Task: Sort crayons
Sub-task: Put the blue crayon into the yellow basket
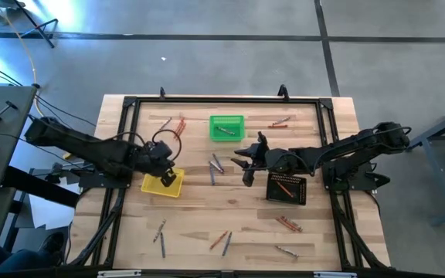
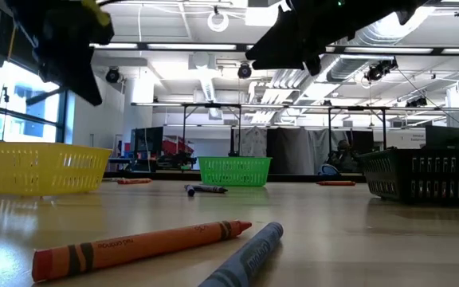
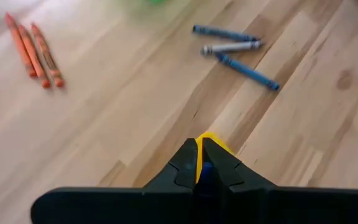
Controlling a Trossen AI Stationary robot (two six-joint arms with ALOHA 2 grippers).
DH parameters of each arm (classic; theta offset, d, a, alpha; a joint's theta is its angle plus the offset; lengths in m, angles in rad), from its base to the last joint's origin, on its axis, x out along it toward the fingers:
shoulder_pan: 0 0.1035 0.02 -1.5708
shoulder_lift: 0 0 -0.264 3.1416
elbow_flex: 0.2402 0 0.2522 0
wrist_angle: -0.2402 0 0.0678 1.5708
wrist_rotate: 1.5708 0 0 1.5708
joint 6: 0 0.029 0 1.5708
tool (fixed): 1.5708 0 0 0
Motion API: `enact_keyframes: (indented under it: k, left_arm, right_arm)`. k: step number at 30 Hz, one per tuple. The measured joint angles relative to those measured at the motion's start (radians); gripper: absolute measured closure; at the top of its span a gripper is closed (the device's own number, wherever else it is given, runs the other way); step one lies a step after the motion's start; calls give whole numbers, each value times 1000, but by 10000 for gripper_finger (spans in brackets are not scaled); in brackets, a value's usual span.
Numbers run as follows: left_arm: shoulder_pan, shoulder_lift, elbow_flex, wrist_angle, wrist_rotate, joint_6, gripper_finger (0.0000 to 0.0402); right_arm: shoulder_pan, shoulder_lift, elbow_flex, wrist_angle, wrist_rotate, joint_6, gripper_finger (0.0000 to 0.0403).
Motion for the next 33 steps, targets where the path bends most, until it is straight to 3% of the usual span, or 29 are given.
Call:
enact_keyframes:
  k: [9,14,20,25,33]
  left_arm:
    - [-4,8,-105,52,24,-91,376]
    - [-4,3,-106,84,41,-81,352]
    - [-4,2,-106,159,132,-24,324]
    - [-3,2,-106,311,150,87,317]
    - [-3,2,-106,693,149,400,316]
  right_arm:
    - [0,0,0,-7,0,3,270]
    - [0,0,0,-22,0,26,270]
    - [0,0,0,-64,0,76,270]
    - [0,13,0,-108,0,196,270]
    - [7,145,0,-58,-22,360,270]
